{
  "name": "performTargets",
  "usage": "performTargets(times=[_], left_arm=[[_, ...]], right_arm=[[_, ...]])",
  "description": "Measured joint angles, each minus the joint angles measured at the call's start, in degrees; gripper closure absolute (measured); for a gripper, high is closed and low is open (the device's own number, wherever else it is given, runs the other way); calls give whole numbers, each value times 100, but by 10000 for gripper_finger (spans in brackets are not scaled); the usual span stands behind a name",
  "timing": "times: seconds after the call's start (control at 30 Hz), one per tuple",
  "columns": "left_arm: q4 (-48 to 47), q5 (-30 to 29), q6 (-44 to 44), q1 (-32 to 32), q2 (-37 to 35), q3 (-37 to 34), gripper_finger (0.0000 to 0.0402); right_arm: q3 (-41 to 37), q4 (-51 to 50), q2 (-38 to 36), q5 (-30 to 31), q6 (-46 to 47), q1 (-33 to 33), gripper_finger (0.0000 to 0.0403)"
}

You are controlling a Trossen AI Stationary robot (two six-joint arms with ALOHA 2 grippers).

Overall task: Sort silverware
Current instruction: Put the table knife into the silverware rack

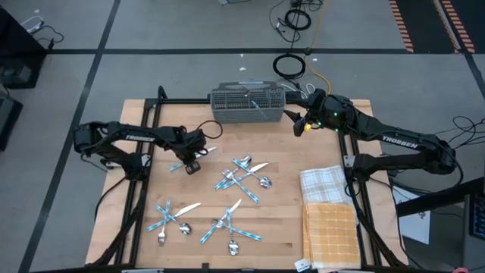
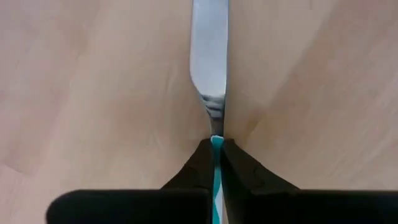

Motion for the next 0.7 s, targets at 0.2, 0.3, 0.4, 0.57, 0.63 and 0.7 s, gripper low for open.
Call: performTargets(times=[0.2,0.3,0.4,0.57,0.63,0.7], left_arm=[[129,-87,-580,11,-442,228,400],[347,-88,-852,17,-655,274,400],[641,-104,-999,11,-859,268,400],[796,65,2,35,-856,279,394],[803,378,335,83,-673,279,374],[800,649,452,140,-406,279,348]], right_arm=[[0,1,0,1,4,0,158],[0,1,0,0,4,0,158],[0,1,0,9,4,0,158],[0,0,0,42,-6,0,158],[0,-17,0,44,-41,0,155],[0,-109,0,48,-60,-2,150]])
